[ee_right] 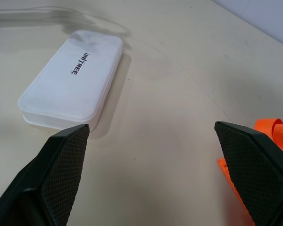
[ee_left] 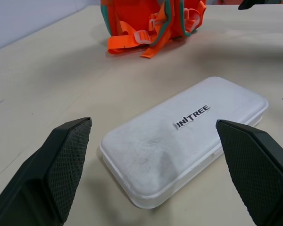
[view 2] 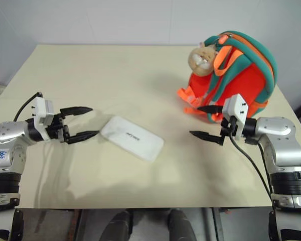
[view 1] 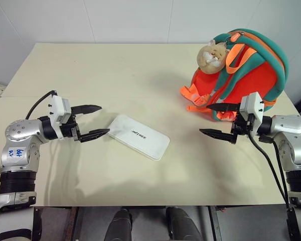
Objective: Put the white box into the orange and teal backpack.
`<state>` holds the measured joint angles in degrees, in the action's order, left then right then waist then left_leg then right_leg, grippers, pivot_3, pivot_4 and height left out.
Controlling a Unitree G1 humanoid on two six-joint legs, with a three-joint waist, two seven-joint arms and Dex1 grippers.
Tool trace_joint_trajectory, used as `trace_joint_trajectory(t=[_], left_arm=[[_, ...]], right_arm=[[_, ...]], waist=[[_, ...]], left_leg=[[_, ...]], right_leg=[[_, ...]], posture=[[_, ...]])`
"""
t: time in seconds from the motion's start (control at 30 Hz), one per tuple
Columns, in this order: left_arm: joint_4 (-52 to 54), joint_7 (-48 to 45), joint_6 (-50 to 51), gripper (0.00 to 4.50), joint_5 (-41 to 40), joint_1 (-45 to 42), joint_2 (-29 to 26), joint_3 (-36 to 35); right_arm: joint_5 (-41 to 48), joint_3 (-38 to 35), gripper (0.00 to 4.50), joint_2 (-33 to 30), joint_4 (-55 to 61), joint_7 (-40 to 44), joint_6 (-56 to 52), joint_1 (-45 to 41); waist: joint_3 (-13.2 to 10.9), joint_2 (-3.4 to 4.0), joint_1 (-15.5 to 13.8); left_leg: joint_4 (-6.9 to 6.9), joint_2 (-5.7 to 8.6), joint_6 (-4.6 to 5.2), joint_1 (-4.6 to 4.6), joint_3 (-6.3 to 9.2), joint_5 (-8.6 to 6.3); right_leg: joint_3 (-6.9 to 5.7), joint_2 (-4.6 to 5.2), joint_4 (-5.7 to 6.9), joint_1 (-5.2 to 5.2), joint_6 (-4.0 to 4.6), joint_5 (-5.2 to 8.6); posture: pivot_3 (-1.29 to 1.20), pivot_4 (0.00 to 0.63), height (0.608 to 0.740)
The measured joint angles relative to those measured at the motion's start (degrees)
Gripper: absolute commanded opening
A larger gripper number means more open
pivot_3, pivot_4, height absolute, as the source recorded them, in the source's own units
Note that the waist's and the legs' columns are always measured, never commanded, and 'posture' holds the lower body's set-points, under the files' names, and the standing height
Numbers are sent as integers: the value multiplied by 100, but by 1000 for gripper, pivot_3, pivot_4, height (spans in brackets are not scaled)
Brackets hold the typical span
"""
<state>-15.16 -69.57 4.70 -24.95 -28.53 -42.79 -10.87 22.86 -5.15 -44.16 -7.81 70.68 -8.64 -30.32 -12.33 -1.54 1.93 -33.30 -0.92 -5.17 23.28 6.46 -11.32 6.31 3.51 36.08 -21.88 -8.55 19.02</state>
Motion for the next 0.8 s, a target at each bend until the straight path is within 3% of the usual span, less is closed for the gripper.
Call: trace_joint_trajectory(t=[0.3,0.53,0.63,0.8], left_arm=[[-56,247,-163,4500,4,-9,131,-18],[-613,79,-373,4500,106,-326,-173,-29],[-903,-62,-537,3938,168,-485,-382,-42],[-1681,-287,-795,2391,374,-728,-489,-17]], right_arm=[[-94,73,4488,202,-133,-124,9,-256],[-2,419,4488,569,860,-395,-551,43],[14,564,3915,727,1372,-652,-708,322],[-471,889,2245,745,1586,-1173,-771,681]], waist=[[0,0,9],[0,0,8],[0,0,3],[0,0,-8]], left_leg=[[-1,0,0,-1,0,0],[-6,0,-2,0,1,1],[-7,0,-2,0,2,1],[-12,1,-3,0,1,2]], right_leg=[[0,0,4,-1,0,0],[0,-2,18,-5,0,0],[-1,-2,19,-5,0,1],[-1,-2,27,-7,1,1]], posture=[[0,150,740],[0,150,740],[0,150,740],[0,150,740]])
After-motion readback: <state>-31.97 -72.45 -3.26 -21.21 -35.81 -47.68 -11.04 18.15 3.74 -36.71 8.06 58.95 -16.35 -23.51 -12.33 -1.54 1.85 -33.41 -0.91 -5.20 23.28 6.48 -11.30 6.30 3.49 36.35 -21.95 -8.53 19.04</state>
